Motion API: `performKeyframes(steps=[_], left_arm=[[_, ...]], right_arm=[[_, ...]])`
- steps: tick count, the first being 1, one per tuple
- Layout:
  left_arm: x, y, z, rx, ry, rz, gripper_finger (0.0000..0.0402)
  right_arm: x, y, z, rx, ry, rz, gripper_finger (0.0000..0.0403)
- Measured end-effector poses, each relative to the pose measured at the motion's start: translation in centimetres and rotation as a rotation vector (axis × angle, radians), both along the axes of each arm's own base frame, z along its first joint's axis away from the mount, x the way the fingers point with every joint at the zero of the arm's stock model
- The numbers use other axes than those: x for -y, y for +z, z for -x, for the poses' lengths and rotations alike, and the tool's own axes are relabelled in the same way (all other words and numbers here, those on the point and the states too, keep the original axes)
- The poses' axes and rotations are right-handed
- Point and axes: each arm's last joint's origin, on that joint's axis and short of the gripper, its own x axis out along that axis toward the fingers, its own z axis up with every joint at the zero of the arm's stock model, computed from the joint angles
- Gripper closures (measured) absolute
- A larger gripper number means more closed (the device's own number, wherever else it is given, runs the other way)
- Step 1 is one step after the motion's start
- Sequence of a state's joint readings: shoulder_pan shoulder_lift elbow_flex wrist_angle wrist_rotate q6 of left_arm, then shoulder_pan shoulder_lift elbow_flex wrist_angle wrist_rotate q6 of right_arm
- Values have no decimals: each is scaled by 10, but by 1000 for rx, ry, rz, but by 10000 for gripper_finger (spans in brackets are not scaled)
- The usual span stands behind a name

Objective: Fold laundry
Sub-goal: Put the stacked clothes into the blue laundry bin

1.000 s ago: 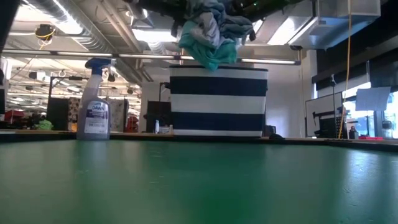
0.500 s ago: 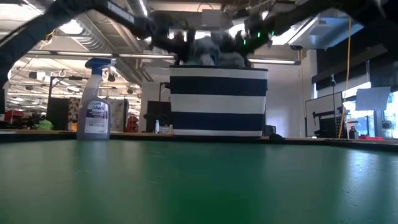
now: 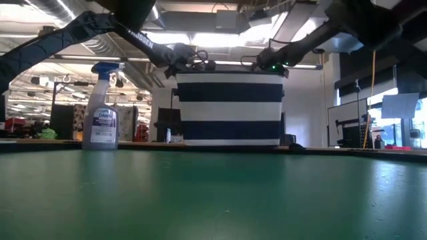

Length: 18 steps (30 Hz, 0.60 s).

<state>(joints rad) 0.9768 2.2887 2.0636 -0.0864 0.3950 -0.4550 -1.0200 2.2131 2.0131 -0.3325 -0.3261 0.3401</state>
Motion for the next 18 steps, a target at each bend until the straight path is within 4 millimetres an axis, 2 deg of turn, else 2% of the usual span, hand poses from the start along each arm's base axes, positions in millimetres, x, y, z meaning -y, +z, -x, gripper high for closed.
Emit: performKeyframes(steps=[6, 8, 14, 16, 18], left_arm=[[-1, -1, -1, -84, 66, -92, 257], [0, -2, -2, -90, 79, -94, 252], [0, -5, -2, -120, 72, -93, 226], [1, -5, -1, -129, 66, -98, 217], [3, -1, 0, -140, 57, -113, 212]], right_arm=[[1, -8, 4, -111, -49, 13, 231], [1, -8, 4, -120, -47, 25, 195], [0, -11, 5, -144, -59, 7, 50], [-1, -11, 6, -158, -64, -4, 20], [-3, -8, 9, -170, -68, -8, 13]])
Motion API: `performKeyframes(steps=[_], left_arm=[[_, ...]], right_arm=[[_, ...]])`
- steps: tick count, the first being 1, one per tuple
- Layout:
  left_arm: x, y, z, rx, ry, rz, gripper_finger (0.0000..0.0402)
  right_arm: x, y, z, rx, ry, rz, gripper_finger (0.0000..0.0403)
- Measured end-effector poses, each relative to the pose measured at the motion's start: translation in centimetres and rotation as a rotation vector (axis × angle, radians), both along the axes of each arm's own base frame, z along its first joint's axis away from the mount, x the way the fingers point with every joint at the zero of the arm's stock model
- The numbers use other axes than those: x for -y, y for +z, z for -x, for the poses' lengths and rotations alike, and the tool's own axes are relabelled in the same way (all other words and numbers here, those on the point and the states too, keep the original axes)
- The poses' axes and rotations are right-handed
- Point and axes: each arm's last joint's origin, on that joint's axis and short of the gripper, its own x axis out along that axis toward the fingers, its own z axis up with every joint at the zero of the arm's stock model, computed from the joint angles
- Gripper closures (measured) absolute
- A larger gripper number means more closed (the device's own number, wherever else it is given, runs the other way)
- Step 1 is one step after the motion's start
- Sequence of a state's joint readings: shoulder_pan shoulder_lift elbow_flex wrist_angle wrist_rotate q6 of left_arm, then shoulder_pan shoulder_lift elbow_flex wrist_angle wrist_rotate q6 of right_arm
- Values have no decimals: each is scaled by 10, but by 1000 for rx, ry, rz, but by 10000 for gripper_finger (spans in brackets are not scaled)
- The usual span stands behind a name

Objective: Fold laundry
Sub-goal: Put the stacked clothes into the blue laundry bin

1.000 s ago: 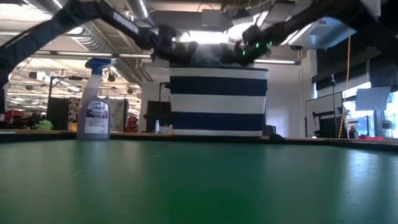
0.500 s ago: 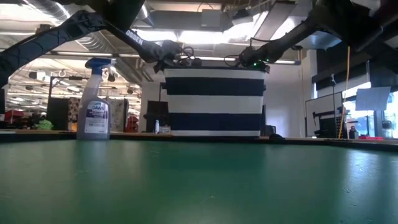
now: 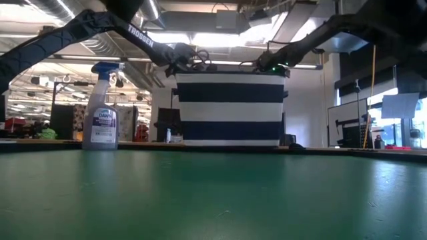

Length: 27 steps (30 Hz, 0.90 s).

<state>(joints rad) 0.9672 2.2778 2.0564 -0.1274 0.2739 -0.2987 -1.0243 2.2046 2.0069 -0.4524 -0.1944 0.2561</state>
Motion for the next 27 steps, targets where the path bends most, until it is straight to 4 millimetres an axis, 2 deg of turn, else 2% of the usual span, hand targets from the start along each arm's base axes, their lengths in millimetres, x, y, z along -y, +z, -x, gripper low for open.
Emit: performKeyframes(steps=[3, 10, 18, 21, 24, 27], left_arm=[[3, 5, 2, -48, -29, -49, 210], [13, 24, 9, -134, -55, -124, 209], [17, 17, 14, -260, -27, -63, 209], [21, 20, 17, -287, -33, -33, 209], [22, 30, 18, -306, -40, -42, 209], [26, 53, 21, -313, -49, -88, 209]], right_arm=[[-4, 8, 3, -22, -2, 1, 31], [-8, 43, 12, -61, 26, 25, 61], [-11, 46, 12, -67, 38, 5, 63], [-11, 46, 12, -63, 46, 1, 63], [-13, 49, 12, -54, 46, -17, 64], [-14, 56, 13, -62, 49, -13, 63]])
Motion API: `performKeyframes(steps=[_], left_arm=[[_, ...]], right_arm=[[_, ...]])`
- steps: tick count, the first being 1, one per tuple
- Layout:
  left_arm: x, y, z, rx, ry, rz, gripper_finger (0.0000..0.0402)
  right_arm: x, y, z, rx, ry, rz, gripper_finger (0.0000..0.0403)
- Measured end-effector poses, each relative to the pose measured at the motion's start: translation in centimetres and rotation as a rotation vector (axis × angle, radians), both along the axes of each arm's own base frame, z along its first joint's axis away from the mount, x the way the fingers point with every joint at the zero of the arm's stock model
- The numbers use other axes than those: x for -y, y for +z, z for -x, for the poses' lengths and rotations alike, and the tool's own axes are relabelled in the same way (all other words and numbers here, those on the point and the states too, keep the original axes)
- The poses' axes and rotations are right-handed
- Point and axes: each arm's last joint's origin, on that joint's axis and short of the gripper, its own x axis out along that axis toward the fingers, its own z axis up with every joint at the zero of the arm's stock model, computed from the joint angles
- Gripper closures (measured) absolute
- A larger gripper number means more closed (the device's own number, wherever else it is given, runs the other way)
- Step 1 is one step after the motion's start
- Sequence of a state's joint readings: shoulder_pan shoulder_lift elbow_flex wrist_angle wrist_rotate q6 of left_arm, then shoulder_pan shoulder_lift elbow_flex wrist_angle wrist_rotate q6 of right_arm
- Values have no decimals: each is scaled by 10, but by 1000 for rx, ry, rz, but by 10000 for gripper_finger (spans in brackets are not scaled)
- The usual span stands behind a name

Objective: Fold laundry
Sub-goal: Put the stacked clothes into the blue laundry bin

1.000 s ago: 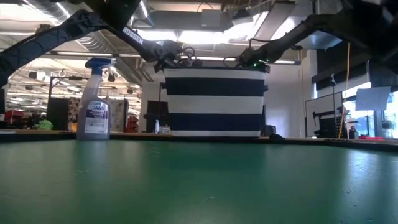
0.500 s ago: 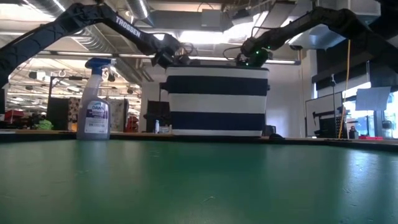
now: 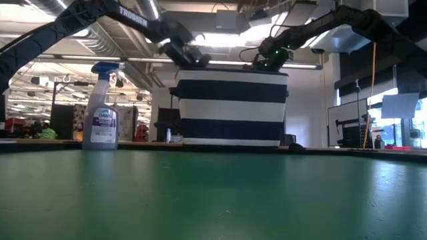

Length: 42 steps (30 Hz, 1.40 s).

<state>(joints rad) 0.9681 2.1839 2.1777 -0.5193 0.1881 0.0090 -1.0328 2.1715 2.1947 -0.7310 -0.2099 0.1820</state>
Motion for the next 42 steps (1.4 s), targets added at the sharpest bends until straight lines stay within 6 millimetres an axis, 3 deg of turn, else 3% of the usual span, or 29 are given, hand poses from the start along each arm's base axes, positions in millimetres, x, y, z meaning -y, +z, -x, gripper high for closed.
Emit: performKeyframes(steps=[3, 6, 15, 21, 27, 30, 36, 42], left_arm=[[1, 19, 12, -16, 32, -12, 206], [-2, 23, 21, -43, 81, 12, 192], [6, 45, 28, -43, 82, 14, 183], [11, 48, 24, -34, 50, 20, 184], [15, 49, 23, -45, 22, 23, 185], [25, 60, 24, -54, 8, 0, 185], [61, 107, 33, -52, -49, -135, 185], [100, 132, 38, -61, -121, -162, 185]], right_arm=[[-2, 8, 2, -24, 0, 20, 63], [-2, 16, 7, -42, -8, 37, 63], [-10, 43, 15, -126, -31, 107, 63], [-20, 60, 20, -154, -64, 167, 63], [-28, 70, 33, -345, -189, 233, 63], [-41, 81, 38, -321, -137, 210, 63], [-87, 124, 43, -257, -39, 264, 72], [-136, 146, 45, -261, 2, 311, 143]])
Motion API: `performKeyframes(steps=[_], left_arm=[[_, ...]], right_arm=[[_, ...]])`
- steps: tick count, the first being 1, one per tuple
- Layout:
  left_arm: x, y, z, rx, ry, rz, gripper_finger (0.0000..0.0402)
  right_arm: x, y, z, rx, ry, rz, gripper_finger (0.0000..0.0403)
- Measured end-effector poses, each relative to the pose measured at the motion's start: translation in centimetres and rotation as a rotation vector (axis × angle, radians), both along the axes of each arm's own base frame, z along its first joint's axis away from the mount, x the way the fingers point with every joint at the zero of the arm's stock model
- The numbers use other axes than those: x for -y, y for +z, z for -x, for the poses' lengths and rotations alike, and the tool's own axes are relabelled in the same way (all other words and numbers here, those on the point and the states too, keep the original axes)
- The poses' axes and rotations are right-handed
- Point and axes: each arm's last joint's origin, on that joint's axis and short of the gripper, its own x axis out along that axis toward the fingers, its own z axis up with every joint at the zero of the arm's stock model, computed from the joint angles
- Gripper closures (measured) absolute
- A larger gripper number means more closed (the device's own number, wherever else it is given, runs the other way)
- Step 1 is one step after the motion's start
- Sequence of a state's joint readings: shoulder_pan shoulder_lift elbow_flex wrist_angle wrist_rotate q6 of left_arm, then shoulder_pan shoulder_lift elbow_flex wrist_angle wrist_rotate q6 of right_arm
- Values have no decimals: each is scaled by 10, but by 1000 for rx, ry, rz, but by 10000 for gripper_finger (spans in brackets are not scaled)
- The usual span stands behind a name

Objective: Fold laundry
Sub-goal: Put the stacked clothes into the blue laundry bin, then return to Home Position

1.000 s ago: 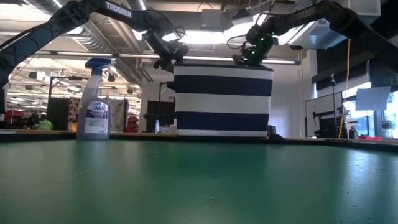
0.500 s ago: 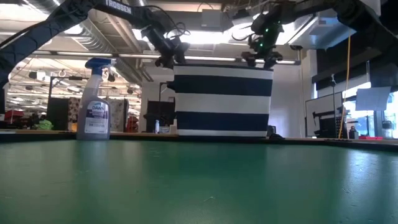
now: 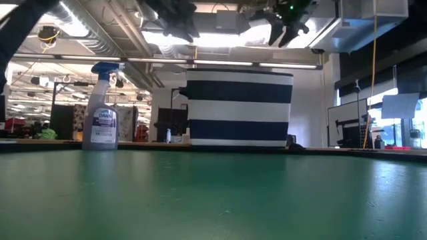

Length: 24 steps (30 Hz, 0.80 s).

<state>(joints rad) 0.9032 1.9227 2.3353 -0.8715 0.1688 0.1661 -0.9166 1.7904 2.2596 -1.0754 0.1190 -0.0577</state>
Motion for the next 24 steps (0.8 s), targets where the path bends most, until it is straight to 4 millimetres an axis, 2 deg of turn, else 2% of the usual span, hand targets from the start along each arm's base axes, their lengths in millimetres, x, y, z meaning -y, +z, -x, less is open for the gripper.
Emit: performKeyframes(steps=[6, 12, 19, 24], left_arm=[[41, 5, 8, 11, -4, 47, 185], [96, -5, 19, 16, 6, -34, 185], [164, -43, 36, 127, -121, -54, 185], [193, -70, 51, 138, -158, 26, 185]], right_arm=[[-41, -13, 5, 23, 59, 38, 245], [-95, -38, 30, 101, 131, 113, 318], [-159, -69, 58, 208, 269, 161, 353], [-190, -98, 73, 228, 366, 154, 356]])
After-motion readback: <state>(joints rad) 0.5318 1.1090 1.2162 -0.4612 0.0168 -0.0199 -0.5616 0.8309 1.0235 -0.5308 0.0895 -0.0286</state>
